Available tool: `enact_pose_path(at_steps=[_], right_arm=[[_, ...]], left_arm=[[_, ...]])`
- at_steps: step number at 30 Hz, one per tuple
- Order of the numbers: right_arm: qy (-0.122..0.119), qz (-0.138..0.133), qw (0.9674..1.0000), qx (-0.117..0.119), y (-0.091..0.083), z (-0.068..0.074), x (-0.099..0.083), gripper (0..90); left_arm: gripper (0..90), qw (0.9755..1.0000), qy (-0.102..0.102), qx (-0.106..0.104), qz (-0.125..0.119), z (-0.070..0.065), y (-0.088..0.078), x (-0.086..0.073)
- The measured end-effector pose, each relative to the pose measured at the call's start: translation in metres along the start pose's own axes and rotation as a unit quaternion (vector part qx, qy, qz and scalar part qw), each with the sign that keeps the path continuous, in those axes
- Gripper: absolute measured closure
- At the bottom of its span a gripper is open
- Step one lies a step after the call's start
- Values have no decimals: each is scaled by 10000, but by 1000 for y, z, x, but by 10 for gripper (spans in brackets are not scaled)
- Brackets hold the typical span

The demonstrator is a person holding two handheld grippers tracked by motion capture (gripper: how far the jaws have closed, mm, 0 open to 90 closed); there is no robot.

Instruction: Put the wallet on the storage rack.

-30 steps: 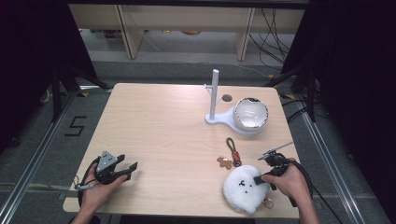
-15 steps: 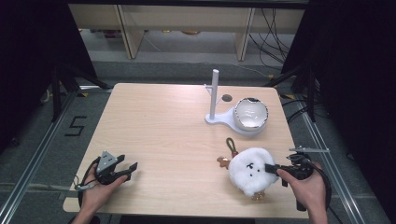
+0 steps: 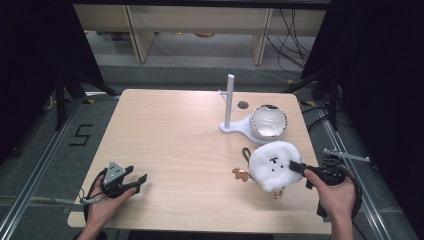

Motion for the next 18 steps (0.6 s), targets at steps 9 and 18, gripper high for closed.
enact_pose_path(at_steps=[9,18], right_arm=[[147,-470,9988,31,2,3,15,796],[59,-747,9972,30,6,1,26,796]], left_arm=[[355,9999,24,-66,-84,1,1,0],[354,9999,28,-70,-88,1,1,0]])
Point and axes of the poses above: each handheld gripper's, and its own axes: y roughly forward along the jaws, x roughly out of its top, z roughly to its left, the point moved 1 cm from there along y, roughly forward along the jaws, and after that the axes turned 4 degrees about y, right-handed, at the moved point
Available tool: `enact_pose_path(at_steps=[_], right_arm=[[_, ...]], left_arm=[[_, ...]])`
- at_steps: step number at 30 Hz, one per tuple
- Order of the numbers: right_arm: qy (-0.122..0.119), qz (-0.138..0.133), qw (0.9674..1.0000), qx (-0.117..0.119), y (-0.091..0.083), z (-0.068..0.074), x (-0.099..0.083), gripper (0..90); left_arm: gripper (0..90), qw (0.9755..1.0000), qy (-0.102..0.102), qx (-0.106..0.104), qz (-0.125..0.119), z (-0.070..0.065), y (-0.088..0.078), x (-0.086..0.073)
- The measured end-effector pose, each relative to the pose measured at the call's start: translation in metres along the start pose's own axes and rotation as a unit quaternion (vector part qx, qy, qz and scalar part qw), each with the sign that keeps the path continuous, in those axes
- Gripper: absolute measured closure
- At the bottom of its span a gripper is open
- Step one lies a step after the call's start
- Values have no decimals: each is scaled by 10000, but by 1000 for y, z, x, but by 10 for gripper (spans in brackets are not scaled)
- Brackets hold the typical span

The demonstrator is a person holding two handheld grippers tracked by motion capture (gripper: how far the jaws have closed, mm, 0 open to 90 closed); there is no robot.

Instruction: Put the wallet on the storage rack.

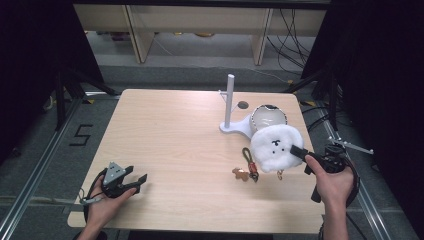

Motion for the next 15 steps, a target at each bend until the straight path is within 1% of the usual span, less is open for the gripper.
enact_pose_path(at_steps=[1,2,3,4,5,7,8,9,10,11,12,13,15], right_arm=[[137,4,9999,-36,1,2,2,797],[62,-14,10000,-14,2,1,3,797],[32,-42,10000,-72,3,1,5,796],[32,-42,10000,-72,3,1,5,796],[205,-51,9998,-57,4,3,7,797],[239,-95,9997,-49,4,3,11,797],[122,-141,9998,-67,6,1,13,797],[62,-155,9998,-56,6,0,14,797],[62,-155,9998,-56,6,0,14,797],[191,-194,9996,-55,8,1,17,796],[113,-225,9997,-53,8,0,19,796],[169,-249,9995,-46,10,1,21,796],[139,-290,9995,-68,11,0,22,796]], left_arm=[[353,10000,-3,4,3,0,0,0],[354,10000,6,2,2,0,0,0],[354,10000,9,4,7,0,0,0],[354,10000,9,4,7,0,0,0],[354,10000,-17,70,65,-1,-1,0],[354,10000,-2,64,65,-1,-1,0],[354,9999,-12,70,73,-1,-1,0],[354,9999,-12,70,73,-1,-1,0],[354,10000,22,-3,-6,0,0,0],[354,10000,-3,4,7,0,0,0],[354,10000,2,2,8,0,0,0],[354,10000,-1,2,13,0,0,0],[354,10000,2,3,12,0,0,0]])
Point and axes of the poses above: each handheld gripper's, and its own axes: y roughly forward along the jaws, x roughly out of its top, z roughly to its left, the point moved 1 cm from there along y, roughly forward along the jaws, and after that the axes turned 4 degrees about y, right-handed, at the moved point
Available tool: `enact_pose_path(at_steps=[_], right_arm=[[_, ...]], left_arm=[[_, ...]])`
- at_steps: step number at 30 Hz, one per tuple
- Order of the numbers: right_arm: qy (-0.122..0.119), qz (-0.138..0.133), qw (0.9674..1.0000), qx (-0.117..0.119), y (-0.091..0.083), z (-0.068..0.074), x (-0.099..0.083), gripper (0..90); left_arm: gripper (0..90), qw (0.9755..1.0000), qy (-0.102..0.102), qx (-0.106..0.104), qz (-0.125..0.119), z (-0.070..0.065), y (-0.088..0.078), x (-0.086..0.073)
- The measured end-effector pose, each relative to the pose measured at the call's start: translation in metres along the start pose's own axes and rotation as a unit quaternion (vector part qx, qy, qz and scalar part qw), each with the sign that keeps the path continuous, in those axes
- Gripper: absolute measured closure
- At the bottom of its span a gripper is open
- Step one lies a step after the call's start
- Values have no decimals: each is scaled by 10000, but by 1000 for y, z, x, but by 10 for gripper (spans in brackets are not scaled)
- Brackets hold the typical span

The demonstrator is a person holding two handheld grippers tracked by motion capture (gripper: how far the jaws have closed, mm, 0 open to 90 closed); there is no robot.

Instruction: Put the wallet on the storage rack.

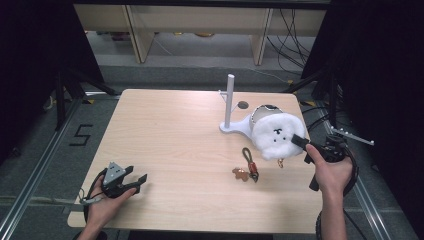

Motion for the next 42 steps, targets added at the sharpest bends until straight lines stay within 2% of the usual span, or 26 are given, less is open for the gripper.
enact_pose_path(at_steps=[3,6,9,14,16,17,20,21,24,26,30,37,38,39,42], right_arm=[[40,-38,10000,12,4,0,6,796],[178,-55,9998,8,7,2,9,796],[67,-98,9999,0,10,0,13,796],[208,-115,9997,-29,15,2,17,796],[164,-166,9997,-14,17,1,20,796],[230,-162,9996,0,18,1,21,796],[130,-226,9997,-37,20,-1,23,796],[274,-195,9994,-22,20,1,23,796],[192,-246,9995,-62,24,-2,27,796],[293,-224,9993,-40,25,-1,29,796],[302,-267,9992,-77,27,-1,33,796],[334,-315,9989,-56,30,0,47,794],[297,-311,9990,-89,31,1,49,794],[299,-341,9989,-105,31,1,53,794],[317,-348,9989,-88,33,1,59,794]], left_arm=[[353,10000,-6,-2,2,0,0,0],[353,10000,16,-6,-16,0,0,0],[353,10000,2,54,46,-1,-1,0],[353,10000,-2,62,52,-1,-1,0],[353,10000,7,59,51,-1,-1,0],[353,10000,-4,66,58,-1,-1,0],[354,10000,-14,58,49,-1,-1,0],[354,10000,18,51,32,-1,-1,0],[354,10000,20,54,35,-1,-1,0],[354,10000,0,53,39,-1,-1,0],[353,10000,0,42,19,-2,-1,0],[355,9999,10,60,81,-1,-1,0],[355,10000,-39,18,58,-1,0,0],[355,9999,-22,77,92,-2,-1,0],[355,9999,3,62,81,-1,-1,0]])
Point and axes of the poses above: each handheld gripper's, and its own axes: y roughly forward along the jaws, x roughly out of its top, z roughly to its left, the point moved 1 cm from there along y, roughly forward along the jaws, and after that the axes turned 4 degrees about y, right-handed, at the moved point
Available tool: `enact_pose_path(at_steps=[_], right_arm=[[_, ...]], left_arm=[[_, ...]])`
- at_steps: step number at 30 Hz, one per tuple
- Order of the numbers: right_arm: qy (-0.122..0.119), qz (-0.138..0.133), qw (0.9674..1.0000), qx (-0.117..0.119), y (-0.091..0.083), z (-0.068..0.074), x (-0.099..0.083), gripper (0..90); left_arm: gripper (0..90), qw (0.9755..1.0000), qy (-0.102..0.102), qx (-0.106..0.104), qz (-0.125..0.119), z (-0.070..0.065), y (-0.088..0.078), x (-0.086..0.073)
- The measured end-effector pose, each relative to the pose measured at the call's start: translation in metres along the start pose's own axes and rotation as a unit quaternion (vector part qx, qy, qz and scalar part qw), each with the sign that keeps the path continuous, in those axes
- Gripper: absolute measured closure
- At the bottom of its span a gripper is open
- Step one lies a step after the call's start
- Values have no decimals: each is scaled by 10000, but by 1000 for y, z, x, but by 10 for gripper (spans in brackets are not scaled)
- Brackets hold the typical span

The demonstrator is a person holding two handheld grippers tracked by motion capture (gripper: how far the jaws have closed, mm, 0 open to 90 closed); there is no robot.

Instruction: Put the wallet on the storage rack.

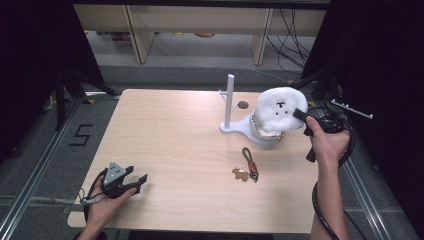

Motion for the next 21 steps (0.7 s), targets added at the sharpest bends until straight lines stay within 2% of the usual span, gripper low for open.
enact_pose_path(at_steps=[2,9,10,12,13,15,16,19,20,21], right_arm=[[-46,-17,10000,-16,0,0,2,794],[55,-79,10000,0,6,-1,7,794],[105,-77,9999,-23,8,-2,6,794],[100,-99,9999,-28,11,-3,7,794],[11,-126,9999,-38,12,-4,8,794],[17,-160,9999,-57,13,-5,8,794],[147,-130,9998,-39,14,-3,9,794],[83,-210,9997,-67,16,-4,11,794],[133,-200,9997,-51,16,-4,12,794],[177,-225,9996,-42,18,-3,13,794]], left_arm=[[355,10000,2,2,-10,0,0,0],[355,10000,58,-39,-63,0,1,0],[356,10000,9,1,-14,-1,0,0],[356,9999,69,-58,-69,0,1,0],[356,10000,18,7,-26,-2,0,0],[356,10000,46,-12,-42,-1,0,0],[356,9999,69,-57,-70,-1,1,0],[356,9999,59,-47,-66,-1,1,0],[356,10000,22,8,-17,-2,0,0],[356,9999,67,-63,-68,-1,1,0]])
Point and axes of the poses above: each handheld gripper's, and its own axes: y roughly forward along the jaws, x roughly out of its top, z roughly to its left, the point moved 1 cm from there along y, roughly forward along the jaws, and after that the axes turned 4 degrees about y, right-handed, at the moved point
